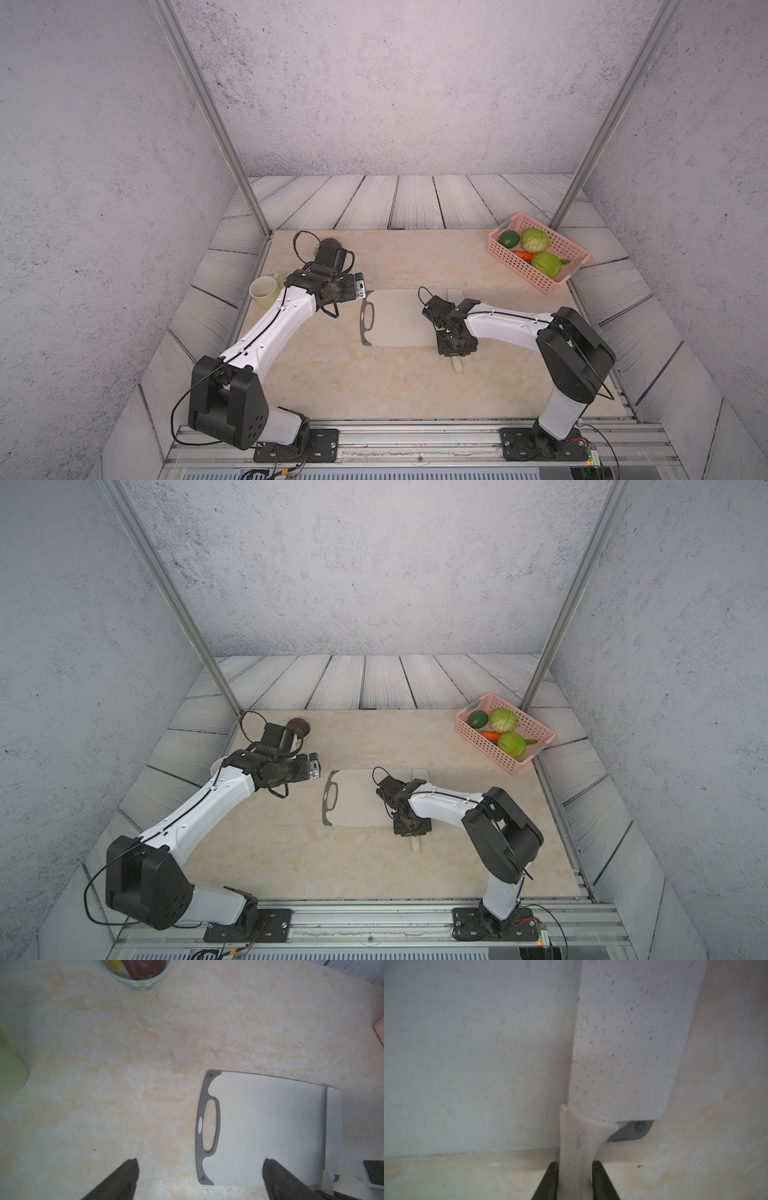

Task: Align the knife with the edge of the cutting board
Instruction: Move the knife to the edge of the cutting board.

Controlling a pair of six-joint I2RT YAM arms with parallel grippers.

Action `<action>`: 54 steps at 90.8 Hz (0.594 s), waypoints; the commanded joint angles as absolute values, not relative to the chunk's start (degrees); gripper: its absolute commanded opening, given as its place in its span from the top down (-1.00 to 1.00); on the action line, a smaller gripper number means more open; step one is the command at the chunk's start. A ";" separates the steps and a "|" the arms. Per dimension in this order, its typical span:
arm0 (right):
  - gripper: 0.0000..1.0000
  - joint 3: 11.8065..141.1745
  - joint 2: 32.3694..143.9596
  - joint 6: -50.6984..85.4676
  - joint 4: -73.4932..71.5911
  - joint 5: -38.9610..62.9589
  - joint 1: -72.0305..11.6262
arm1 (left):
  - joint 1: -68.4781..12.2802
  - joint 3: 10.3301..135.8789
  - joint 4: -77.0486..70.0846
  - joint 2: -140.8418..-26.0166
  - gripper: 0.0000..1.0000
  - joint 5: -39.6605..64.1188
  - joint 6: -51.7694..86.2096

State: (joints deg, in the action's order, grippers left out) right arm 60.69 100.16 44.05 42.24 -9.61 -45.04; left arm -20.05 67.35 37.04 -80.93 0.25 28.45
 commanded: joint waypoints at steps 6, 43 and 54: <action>0.40 61.79 100.20 44.08 43.44 -10.02 -44.83 | -20.35 67.28 37.00 -79.98 -0.97 -0.35 27.95; 0.33 61.35 99.67 43.88 43.85 -10.20 -44.83 | -20.30 67.32 36.92 -79.98 -0.97 -0.26 27.95; 0.25 61.25 99.33 43.90 43.94 -10.21 -44.82 | -20.30 67.31 36.94 -79.98 -0.97 -0.18 27.95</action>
State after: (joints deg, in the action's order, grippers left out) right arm 60.69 100.16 43.92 42.52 -9.63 -45.04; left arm -20.05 67.35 37.04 -80.93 0.25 28.47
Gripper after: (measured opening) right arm 0.360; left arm 0.984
